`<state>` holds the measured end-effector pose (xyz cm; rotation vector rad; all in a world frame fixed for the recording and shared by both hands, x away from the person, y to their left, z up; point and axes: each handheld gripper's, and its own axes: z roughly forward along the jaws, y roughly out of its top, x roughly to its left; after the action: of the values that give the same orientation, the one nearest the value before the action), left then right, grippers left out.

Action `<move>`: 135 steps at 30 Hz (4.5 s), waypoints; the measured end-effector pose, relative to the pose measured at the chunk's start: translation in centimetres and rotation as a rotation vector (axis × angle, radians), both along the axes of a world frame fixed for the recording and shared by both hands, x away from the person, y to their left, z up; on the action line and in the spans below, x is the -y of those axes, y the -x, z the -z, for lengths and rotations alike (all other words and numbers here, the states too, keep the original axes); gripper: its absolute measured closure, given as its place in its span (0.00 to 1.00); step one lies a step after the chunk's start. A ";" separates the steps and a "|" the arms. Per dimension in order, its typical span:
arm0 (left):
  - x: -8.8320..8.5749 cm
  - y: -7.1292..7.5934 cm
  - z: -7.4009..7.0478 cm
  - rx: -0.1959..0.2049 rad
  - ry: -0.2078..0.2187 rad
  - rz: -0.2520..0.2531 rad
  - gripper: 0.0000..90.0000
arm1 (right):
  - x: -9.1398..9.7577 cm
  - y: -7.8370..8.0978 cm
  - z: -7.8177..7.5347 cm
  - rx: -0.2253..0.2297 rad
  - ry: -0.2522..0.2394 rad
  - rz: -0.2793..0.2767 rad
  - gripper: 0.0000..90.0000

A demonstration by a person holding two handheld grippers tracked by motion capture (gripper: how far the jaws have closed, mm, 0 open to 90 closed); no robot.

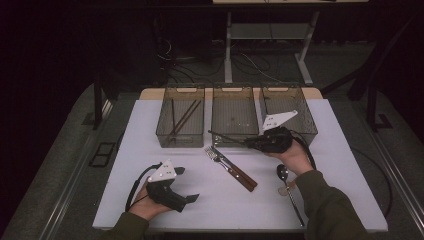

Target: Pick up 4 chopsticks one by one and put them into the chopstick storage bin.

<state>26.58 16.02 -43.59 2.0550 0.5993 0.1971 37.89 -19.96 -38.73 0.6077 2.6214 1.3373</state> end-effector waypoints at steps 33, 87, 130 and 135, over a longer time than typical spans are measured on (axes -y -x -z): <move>-0.1 0.0 -0.1 0.006 0.010 -0.015 0.00 | -9.2 -4.6 -5.9 -0.060 0.061 0.181 0.95; -0.1 -0.1 -0.2 0.013 0.012 0.014 0.00 | -21.2 -12.3 -4.4 -0.115 0.046 0.384 0.54; -0.4 -0.3 0.0 -0.001 0.006 -0.024 0.00 | -3.0 -2.1 -3.3 -0.068 -0.075 0.286 0.32; -0.3 -0.2 0.0 0.002 -0.001 -0.023 0.00 | -1.3 -0.6 -2.8 -0.065 -0.088 0.283 0.32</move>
<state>26.77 16.31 -43.60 2.0494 0.6215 0.2132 38.53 -18.66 -35.95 1.0076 2.4183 1.3687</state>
